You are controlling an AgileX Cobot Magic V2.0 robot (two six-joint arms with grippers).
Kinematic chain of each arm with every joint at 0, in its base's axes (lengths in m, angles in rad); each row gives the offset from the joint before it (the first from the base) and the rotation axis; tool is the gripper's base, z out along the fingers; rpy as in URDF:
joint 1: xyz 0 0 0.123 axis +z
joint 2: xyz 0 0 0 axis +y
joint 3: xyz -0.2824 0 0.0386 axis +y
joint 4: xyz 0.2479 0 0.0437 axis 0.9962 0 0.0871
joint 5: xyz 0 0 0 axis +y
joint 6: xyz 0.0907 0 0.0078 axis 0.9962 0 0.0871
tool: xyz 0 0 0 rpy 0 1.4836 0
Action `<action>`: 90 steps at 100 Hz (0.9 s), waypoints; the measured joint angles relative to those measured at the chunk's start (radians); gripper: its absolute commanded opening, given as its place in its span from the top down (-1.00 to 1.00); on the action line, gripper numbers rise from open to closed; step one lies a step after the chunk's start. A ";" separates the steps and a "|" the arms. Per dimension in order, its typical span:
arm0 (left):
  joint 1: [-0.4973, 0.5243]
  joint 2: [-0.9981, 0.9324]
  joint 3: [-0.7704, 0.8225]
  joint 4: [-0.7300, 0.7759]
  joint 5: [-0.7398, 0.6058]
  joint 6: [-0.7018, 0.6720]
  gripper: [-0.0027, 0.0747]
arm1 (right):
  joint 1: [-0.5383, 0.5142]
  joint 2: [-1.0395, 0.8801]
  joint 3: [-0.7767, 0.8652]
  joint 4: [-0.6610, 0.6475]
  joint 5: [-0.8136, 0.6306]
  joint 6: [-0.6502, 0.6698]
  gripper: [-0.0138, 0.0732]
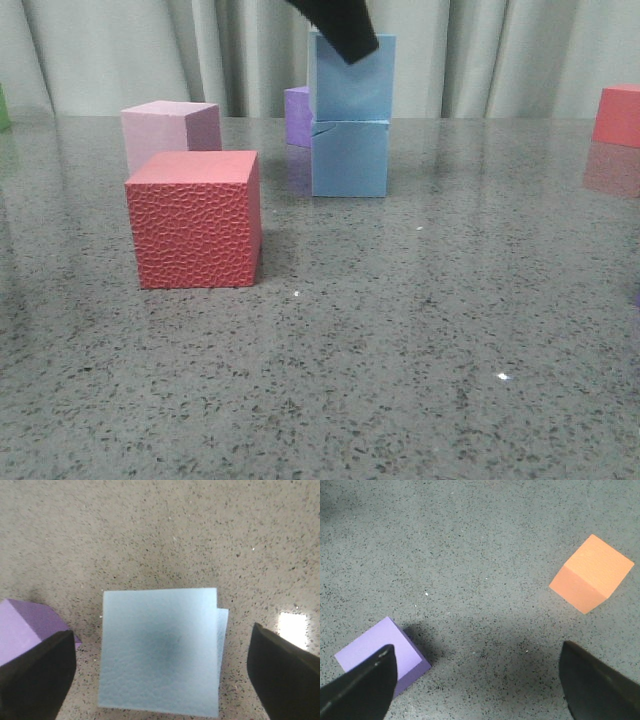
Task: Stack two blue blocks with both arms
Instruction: 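Open the left gripper and raise it off the stack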
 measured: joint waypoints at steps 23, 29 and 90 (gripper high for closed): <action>0.008 -0.069 -0.001 0.004 0.002 -0.051 -0.79 | 0.000 0.000 0.000 0.000 0.000 0.000 -0.81; 0.014 -0.090 -0.001 0.007 0.003 -0.071 -0.79 | 0.000 0.000 0.000 0.000 0.000 0.000 -0.81; 0.265 -0.234 -0.002 0.045 0.010 -0.452 -0.78 | 0.000 0.000 0.000 0.000 0.000 0.000 -0.81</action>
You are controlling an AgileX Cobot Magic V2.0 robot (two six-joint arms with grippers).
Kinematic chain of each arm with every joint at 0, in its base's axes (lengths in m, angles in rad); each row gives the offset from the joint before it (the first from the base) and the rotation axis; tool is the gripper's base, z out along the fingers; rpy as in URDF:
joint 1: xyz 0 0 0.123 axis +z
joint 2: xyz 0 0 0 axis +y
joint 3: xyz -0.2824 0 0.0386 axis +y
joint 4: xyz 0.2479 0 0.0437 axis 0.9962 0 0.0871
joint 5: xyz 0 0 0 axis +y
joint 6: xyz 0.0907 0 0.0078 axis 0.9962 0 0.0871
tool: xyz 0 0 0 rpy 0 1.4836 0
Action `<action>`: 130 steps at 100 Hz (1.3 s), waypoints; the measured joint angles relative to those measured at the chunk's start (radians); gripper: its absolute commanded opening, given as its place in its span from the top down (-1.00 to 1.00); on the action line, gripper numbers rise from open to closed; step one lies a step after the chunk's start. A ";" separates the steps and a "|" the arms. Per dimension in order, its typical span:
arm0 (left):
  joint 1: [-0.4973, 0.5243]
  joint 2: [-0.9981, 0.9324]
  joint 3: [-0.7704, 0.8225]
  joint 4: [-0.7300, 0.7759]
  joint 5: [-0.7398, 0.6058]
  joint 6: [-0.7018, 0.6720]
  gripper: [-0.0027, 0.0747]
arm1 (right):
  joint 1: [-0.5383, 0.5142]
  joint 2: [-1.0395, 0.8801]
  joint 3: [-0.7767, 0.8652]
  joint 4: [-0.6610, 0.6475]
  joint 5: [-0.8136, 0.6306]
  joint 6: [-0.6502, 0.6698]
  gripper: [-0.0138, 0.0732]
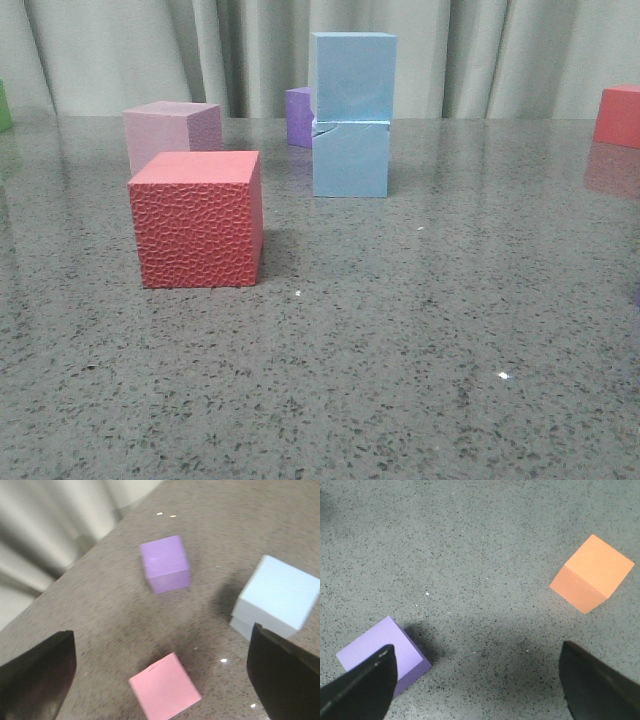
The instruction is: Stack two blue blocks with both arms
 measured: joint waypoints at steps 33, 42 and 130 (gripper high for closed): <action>0.105 -0.157 0.232 0.030 0.000 -0.102 -0.78 | 0.000 0.000 0.000 0.000 -0.002 0.000 -0.81; 0.105 -0.218 0.340 0.042 0.000 -0.106 -0.78 | 0.000 0.000 0.000 0.000 -0.006 0.000 -0.81; 0.105 -1.197 1.478 0.048 -0.485 -0.302 -0.78 | 0.000 -0.097 0.146 0.000 -0.142 0.000 -0.81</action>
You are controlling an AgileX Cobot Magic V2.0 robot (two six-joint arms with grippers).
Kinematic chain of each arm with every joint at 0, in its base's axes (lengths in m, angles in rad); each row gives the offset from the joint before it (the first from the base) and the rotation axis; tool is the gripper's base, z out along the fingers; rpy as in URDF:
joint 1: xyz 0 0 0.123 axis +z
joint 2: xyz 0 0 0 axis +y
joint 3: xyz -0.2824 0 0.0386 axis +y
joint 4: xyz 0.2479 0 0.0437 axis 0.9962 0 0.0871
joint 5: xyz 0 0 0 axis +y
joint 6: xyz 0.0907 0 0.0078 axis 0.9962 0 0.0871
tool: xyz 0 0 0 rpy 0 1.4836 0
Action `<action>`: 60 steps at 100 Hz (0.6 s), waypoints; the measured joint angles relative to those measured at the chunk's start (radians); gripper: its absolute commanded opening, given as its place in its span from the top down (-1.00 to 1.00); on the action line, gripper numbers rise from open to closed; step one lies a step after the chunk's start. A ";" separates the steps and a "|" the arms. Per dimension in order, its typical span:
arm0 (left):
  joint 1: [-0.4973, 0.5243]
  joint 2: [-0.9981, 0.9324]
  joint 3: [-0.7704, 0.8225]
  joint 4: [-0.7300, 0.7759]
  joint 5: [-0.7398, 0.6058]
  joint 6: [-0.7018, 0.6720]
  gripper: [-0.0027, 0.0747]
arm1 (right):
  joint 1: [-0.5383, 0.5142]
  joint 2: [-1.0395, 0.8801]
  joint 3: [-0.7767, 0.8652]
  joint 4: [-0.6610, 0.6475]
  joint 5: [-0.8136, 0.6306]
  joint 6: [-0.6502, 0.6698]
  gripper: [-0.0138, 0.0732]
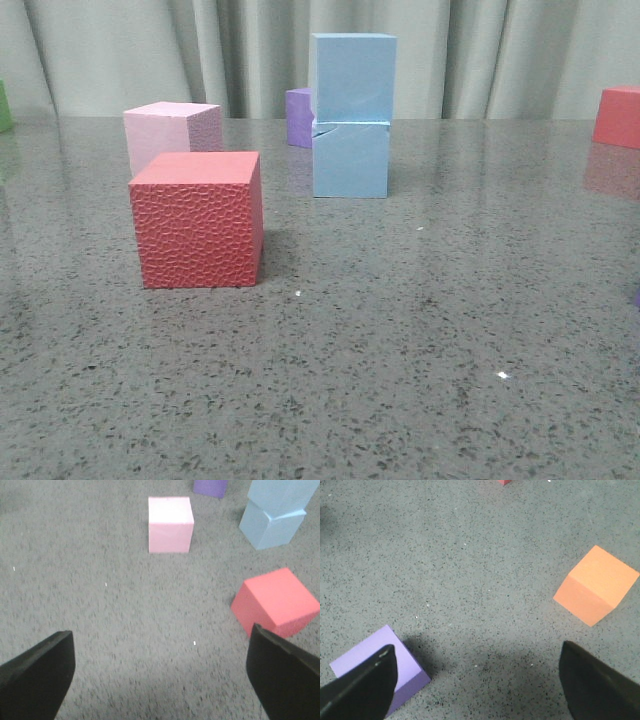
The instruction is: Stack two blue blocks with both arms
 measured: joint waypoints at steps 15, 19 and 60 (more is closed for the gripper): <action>0.000 -0.093 0.106 0.000 -0.019 -0.031 -0.78 | 0.000 -0.058 0.057 0.000 -0.012 0.000 -0.80; 0.000 -0.112 0.128 0.000 -0.023 -0.037 -0.78 | 0.000 -0.069 0.070 0.000 -0.016 0.000 -0.80; 0.000 -0.146 0.175 0.000 -0.068 -0.044 -0.63 | 0.000 -0.098 0.110 0.000 -0.058 0.000 -0.41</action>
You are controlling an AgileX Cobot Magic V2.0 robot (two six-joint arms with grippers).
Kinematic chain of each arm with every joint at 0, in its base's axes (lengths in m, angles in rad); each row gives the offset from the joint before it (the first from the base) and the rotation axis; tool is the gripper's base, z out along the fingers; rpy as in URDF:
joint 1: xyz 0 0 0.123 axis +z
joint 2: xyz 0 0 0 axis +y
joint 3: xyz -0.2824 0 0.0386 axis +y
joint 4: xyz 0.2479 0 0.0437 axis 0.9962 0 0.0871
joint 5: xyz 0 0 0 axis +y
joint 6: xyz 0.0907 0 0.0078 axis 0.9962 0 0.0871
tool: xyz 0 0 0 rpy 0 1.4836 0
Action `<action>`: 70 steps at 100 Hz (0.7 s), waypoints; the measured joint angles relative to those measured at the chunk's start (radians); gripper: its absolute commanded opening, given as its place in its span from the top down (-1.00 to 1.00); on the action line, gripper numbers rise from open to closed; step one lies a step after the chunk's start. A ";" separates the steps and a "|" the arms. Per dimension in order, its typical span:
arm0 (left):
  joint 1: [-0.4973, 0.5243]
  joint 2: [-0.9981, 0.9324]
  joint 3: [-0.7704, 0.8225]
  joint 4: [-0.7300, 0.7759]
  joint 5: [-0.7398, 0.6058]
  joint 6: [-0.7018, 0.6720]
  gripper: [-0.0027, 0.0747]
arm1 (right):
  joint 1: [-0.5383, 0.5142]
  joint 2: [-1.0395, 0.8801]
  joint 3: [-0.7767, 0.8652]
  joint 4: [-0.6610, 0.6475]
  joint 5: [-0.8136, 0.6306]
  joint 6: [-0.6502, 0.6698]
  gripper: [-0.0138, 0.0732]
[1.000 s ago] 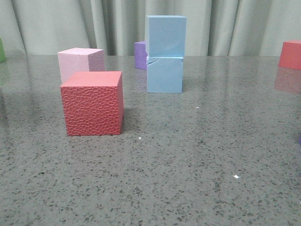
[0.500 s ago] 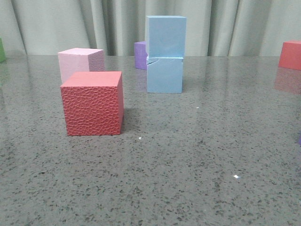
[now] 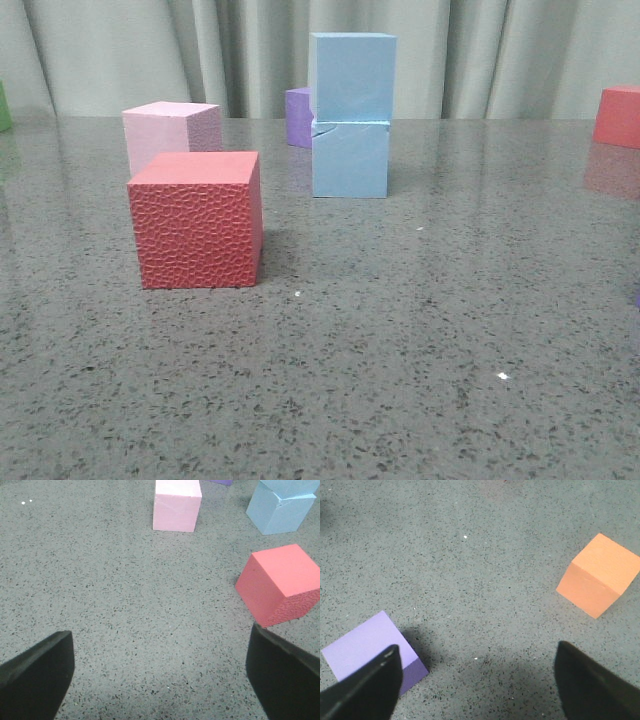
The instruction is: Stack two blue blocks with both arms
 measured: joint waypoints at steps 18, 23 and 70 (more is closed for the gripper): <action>0.000 0.000 0.000 0.000 -0.010 0.000 -0.04 | 0.000 0.000 0.000 0.000 -0.002 0.000 0.44; 0.000 0.000 0.000 0.000 -0.019 0.000 0.20 | 0.000 0.000 0.000 0.000 -0.002 0.000 0.68; 0.000 0.000 0.000 0.000 -0.047 0.000 0.98 | 0.000 0.000 0.000 0.000 -0.002 0.000 0.84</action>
